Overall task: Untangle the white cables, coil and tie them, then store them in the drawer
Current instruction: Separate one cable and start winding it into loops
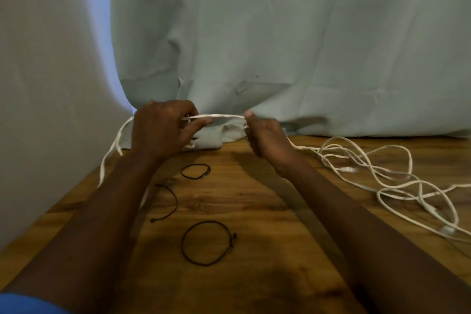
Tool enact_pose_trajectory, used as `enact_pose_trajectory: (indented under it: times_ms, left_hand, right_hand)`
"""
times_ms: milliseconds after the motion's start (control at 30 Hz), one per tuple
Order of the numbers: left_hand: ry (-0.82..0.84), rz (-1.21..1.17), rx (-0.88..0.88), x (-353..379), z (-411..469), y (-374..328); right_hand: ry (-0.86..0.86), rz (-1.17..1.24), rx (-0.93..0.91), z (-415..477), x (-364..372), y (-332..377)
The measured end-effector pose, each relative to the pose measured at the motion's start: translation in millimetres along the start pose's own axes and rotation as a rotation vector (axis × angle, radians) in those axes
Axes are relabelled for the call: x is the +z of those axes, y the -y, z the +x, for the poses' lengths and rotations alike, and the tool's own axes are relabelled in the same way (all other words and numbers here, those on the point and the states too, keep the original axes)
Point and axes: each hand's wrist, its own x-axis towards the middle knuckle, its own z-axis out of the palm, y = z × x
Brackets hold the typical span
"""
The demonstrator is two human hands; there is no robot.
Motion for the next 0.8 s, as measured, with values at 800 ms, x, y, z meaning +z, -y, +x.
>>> enact_pose_trajectory:
  times_ms: [800]
  left_hand:
    - [0.367,-0.294,0.266,38.2,-22.0,-73.6]
  right_hand:
    - [-0.208,1.022,0.291,4.8,-13.6,2.6]
